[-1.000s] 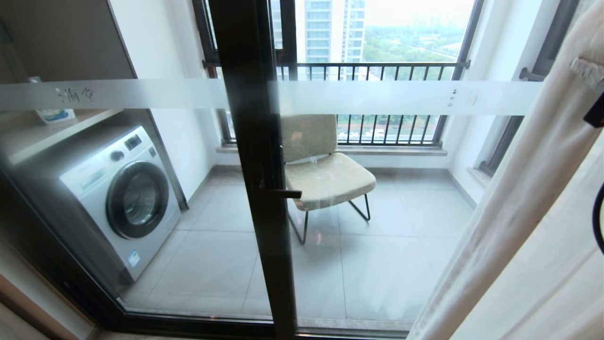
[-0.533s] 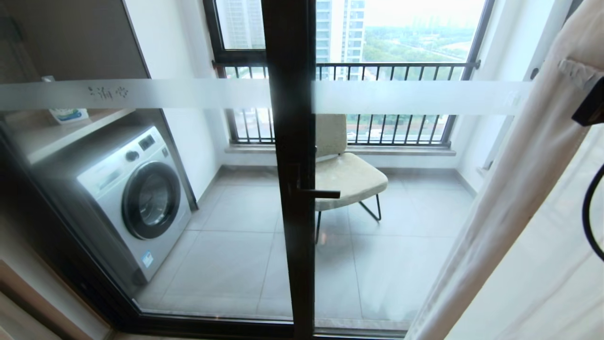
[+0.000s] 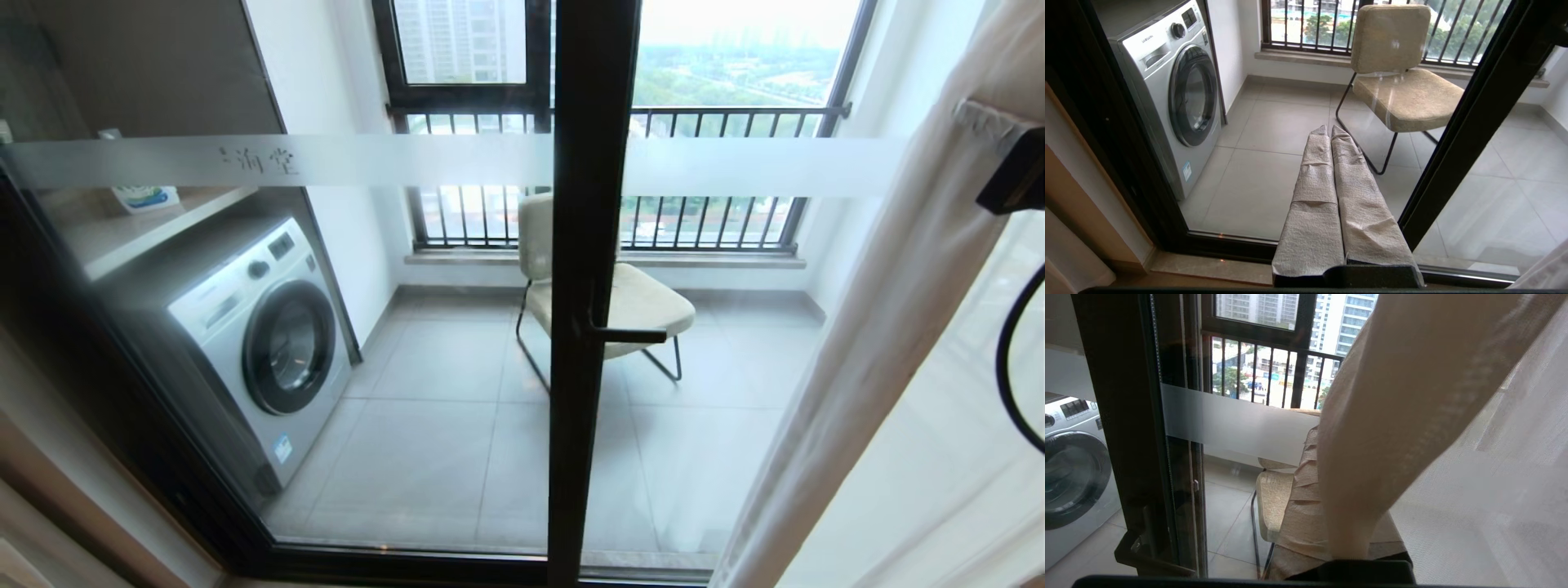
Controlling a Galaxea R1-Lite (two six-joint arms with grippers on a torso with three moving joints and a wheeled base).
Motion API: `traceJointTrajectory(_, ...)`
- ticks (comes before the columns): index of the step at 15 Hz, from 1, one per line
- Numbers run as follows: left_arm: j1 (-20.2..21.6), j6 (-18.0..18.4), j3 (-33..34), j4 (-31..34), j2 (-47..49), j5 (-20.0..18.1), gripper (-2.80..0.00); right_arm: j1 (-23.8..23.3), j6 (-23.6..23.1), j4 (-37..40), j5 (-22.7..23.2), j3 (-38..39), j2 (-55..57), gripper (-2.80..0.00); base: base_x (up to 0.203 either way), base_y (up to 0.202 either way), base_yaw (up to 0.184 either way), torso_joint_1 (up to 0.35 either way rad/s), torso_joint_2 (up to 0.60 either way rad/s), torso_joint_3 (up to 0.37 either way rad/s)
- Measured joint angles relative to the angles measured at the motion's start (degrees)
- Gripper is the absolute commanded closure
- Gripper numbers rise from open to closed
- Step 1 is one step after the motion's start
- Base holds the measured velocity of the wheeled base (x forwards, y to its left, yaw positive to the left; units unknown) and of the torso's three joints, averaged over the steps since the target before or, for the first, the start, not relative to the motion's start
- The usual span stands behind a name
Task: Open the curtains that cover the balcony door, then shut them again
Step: Close the inner curtains on both sides
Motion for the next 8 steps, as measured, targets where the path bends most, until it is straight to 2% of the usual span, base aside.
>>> traceJointTrajectory(8,0.0,0.0,0.0,0.0,0.0,0.0,0.0,0.0,-0.1,0.0,0.0,0.3,0.1,0.0,0.0,0.192,0.0,0.003,0.0,0.003)
